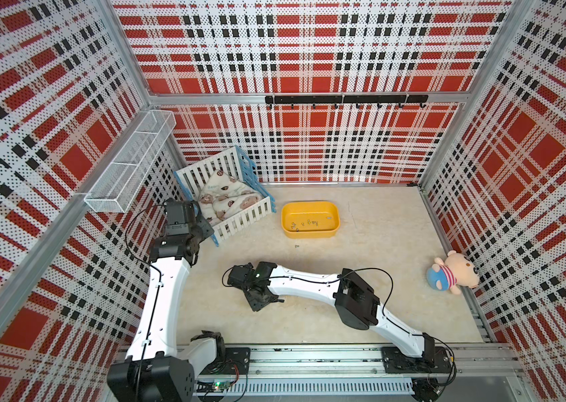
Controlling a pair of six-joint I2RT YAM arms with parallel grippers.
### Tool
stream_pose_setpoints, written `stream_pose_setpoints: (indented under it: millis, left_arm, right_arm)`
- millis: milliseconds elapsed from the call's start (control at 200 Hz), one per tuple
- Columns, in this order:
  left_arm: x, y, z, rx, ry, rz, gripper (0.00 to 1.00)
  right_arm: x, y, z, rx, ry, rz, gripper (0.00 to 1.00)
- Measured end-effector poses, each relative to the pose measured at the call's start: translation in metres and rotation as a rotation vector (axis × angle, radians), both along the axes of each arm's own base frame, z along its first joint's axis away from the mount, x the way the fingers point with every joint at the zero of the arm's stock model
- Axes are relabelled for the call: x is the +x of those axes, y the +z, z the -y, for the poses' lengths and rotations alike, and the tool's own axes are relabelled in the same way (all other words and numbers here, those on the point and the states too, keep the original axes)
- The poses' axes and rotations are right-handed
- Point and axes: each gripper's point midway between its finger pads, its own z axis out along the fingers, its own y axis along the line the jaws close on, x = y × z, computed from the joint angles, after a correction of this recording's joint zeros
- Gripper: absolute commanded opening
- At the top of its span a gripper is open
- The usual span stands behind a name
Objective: Put the screws on the desktop into the storage box
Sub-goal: Pick up the screw from the center of the board.
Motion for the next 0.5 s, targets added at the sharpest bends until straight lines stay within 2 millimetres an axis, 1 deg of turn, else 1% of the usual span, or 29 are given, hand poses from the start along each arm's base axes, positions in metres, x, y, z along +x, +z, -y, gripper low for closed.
stream_pose_setpoints:
  millis: [140, 281, 501]
  left_arm:
    - [0.0, 0.0, 0.0, 0.002, -0.002, -0.001, 0.4]
    - [0.0, -0.001, 0.0, 0.005, -0.004, -0.004, 0.4]
    - [0.0, -0.001, 0.0, 0.007, -0.006, -0.004, 0.4]
  right_arm:
    - [-0.007, -0.001, 0.002, -0.002, 0.013, -0.013, 0.38]
    - [-0.013, -0.005, 0.004, -0.01, 0.03, -0.029, 0.31]
    - [-0.015, -0.006, 0.004, -0.01, 0.043, -0.037, 0.25]
